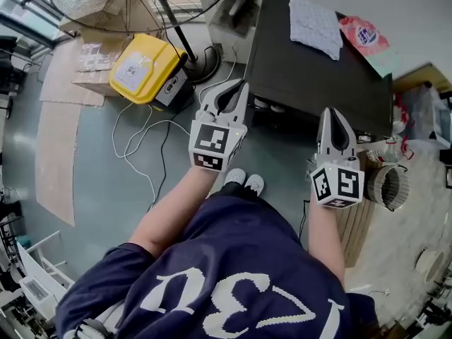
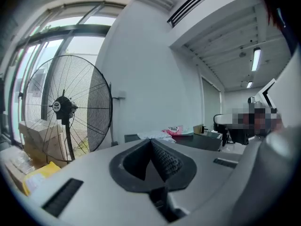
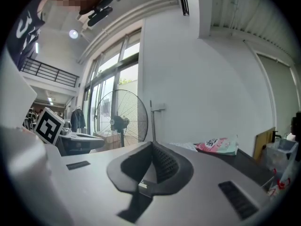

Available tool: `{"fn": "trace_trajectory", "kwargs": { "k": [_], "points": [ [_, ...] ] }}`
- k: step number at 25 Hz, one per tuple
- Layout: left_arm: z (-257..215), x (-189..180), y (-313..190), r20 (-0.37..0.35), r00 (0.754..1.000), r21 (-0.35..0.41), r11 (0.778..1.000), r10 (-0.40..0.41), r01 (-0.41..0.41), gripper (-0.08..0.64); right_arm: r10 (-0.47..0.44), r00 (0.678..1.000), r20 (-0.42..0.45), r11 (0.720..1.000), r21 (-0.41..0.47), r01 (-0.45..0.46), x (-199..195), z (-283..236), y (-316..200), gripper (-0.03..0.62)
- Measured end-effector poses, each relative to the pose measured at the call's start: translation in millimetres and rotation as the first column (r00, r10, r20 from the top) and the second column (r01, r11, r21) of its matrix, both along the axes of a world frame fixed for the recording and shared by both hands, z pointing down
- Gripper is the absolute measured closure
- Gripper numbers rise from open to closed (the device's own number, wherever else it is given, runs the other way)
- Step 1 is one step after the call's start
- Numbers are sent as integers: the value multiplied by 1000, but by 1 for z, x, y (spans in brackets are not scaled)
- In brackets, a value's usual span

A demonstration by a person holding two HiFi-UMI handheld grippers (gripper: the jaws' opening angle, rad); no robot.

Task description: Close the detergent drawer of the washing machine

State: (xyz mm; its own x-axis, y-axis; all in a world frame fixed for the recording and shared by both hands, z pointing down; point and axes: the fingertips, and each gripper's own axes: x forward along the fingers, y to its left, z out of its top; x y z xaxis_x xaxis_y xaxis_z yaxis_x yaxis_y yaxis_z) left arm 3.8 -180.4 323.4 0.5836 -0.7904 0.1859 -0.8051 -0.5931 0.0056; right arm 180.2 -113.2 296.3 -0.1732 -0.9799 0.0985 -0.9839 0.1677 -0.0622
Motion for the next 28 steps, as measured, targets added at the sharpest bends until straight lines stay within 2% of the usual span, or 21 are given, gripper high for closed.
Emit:
{"fn": "trace_trajectory", "kwargs": {
  "k": [4, 13, 20, 28],
  "points": [
    [-19, -1, 4, -2, 1000, 39, 999, -7, 7, 541, 7, 1000, 14, 1000, 25, -7, 3, -24, 4, 578],
    [-30, -2, 9, -12, 1000, 41, 999, -22, 23, 540, 59, 998, -24, 995, 86, -57, 19, -58, 14, 578],
    [-33, 2, 13, -11, 1000, 52, 998, -29, 30, 540, 72, 996, -51, 992, 104, -66, 27, -61, 15, 578],
    [-35, -2, 18, -11, 999, 52, 998, -36, 37, 540, 58, 997, -42, 992, 115, -53, 22, -64, 20, 578]
  ]
}}
